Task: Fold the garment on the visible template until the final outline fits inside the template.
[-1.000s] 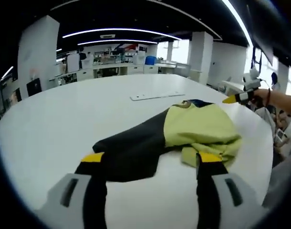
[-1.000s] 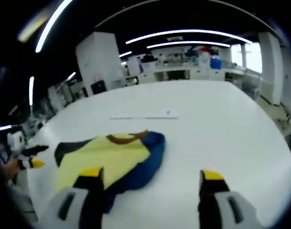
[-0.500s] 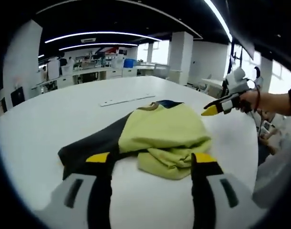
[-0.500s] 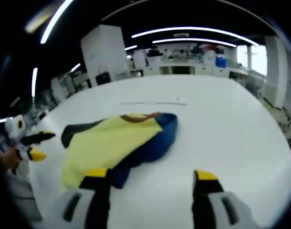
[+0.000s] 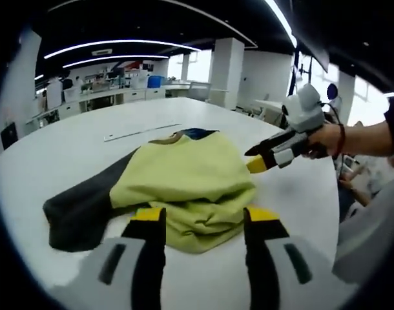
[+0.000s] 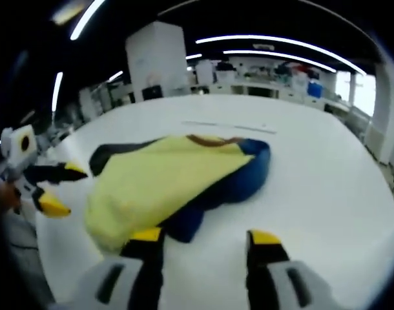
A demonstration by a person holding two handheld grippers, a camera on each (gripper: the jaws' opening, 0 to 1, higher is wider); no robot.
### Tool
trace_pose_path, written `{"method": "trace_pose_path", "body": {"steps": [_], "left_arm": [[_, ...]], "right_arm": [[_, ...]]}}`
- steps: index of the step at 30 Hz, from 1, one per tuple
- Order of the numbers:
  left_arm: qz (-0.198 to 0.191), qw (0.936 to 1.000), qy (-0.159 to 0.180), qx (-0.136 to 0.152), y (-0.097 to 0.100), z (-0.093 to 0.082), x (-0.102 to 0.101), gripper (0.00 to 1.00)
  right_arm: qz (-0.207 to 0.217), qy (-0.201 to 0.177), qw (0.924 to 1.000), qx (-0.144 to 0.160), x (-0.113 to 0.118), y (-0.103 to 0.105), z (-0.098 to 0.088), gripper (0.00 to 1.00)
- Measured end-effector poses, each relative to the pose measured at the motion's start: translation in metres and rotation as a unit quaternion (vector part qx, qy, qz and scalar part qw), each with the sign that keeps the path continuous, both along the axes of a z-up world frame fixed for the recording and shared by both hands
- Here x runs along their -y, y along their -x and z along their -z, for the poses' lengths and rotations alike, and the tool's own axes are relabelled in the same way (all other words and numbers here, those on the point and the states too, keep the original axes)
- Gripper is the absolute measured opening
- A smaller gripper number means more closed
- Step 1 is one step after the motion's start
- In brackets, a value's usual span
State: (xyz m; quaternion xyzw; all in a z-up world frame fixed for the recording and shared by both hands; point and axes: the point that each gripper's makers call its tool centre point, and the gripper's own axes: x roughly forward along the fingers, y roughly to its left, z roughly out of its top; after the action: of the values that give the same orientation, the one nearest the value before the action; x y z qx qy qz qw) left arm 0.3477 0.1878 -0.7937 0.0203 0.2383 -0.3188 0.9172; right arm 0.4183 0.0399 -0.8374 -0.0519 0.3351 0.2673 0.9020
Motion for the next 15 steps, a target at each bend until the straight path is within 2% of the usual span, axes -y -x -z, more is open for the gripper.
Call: {"method": "trace_pose_path", "body": {"steps": [2, 4, 7, 10, 15], "left_arm": [[0.001, 0.9998, 0.005, -0.019, 0.002, 0.006, 0.009, 0.39], [0.009, 0.9998, -0.002, -0.017, 0.002, 0.014, 0.014, 0.36], [0.023, 0.9992, -0.032, -0.005, 0.000, 0.020, 0.019, 0.34], [0.038, 0.9982, -0.047, -0.006, 0.000, 0.026, 0.026, 0.34], [0.057, 0.9924, -0.109, 0.010, -0.002, 0.038, 0.027, 0.29]], "right_arm": [[-0.002, 0.003, 1.0000, 0.004, -0.002, 0.002, 0.002, 0.39], [0.001, 0.004, 1.0000, 0.007, -0.002, 0.002, 0.004, 0.33], [0.001, 0.004, 0.9999, 0.014, -0.005, 0.003, 0.004, 0.27], [-0.001, 0.003, 0.9998, 0.021, -0.006, 0.002, 0.004, 0.19], [0.009, -0.008, 0.9998, 0.016, -0.011, 0.003, 0.006, 0.11]]}}
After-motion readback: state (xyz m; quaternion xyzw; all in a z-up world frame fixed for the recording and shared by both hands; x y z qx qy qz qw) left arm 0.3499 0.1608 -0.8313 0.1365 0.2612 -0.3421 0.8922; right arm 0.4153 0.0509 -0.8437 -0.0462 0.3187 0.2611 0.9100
